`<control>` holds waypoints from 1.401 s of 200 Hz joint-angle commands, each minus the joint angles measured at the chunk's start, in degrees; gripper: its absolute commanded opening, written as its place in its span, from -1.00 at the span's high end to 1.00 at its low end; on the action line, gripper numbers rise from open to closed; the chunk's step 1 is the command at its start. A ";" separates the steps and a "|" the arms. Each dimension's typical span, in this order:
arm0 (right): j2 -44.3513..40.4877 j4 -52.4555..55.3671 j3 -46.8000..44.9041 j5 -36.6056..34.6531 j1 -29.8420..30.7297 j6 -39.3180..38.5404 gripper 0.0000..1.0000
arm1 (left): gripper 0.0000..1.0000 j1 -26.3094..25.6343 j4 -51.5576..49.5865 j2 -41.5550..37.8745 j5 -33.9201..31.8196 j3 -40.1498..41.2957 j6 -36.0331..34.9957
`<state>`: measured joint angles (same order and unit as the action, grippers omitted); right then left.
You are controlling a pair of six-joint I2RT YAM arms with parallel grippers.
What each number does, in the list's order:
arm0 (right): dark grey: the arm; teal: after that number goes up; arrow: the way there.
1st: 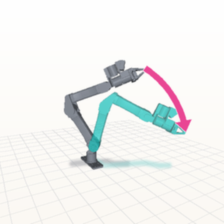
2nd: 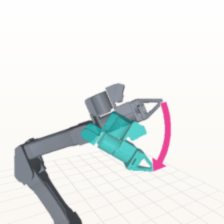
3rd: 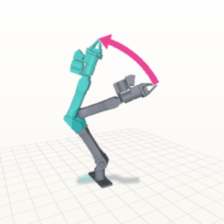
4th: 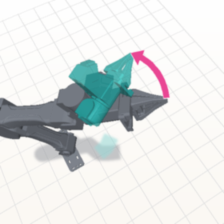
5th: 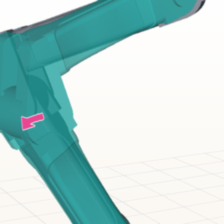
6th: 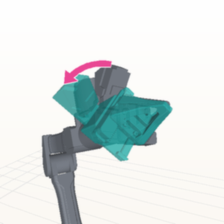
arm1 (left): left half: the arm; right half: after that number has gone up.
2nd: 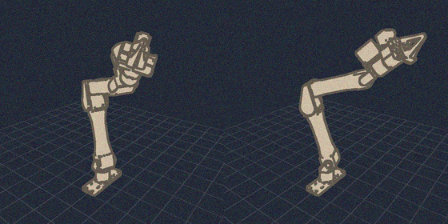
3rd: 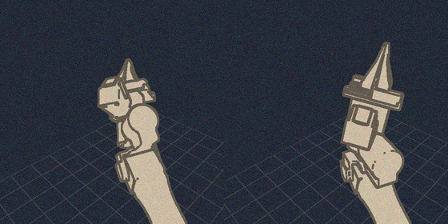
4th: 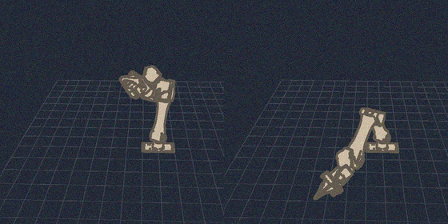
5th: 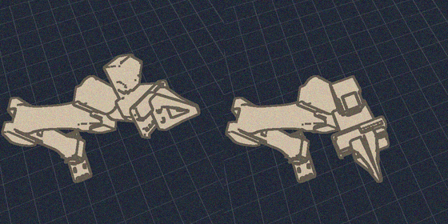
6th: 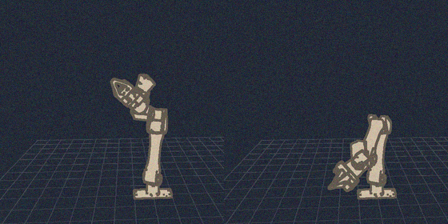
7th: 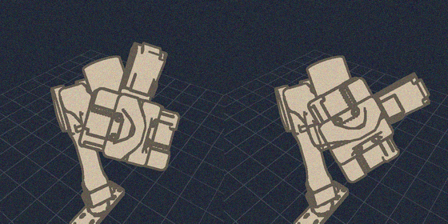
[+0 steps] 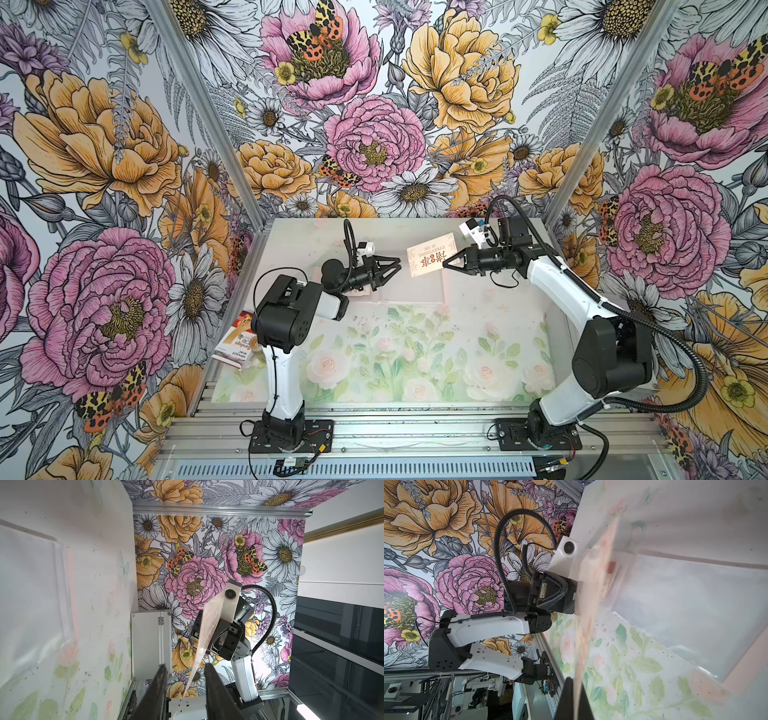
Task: Place the photos into the photo albums
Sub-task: Pick up the photo at the center of the board.
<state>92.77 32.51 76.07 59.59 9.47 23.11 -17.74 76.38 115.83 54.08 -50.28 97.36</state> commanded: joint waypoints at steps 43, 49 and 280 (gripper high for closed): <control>2.55 -0.52 4.56 -0.70 2.99 1.06 1.00 | 0.36 -2.65 3.31 -0.69 -1.63 -2.17 -1.48; 2.76 -0.52 4.68 -0.70 3.15 1.06 1.00 | 0.36 -2.72 3.33 -0.76 -1.75 -2.25 -1.46; 4.85 -0.43 2.78 -7.97 3.95 1.84 0.65 | 1.00 8.53 -55.98 -24.12 -0.72 0.06 -42.80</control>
<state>95.90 32.51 79.31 54.04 13.69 24.97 -13.04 39.29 96.68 53.43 -50.57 68.53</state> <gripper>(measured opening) 0.167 0.046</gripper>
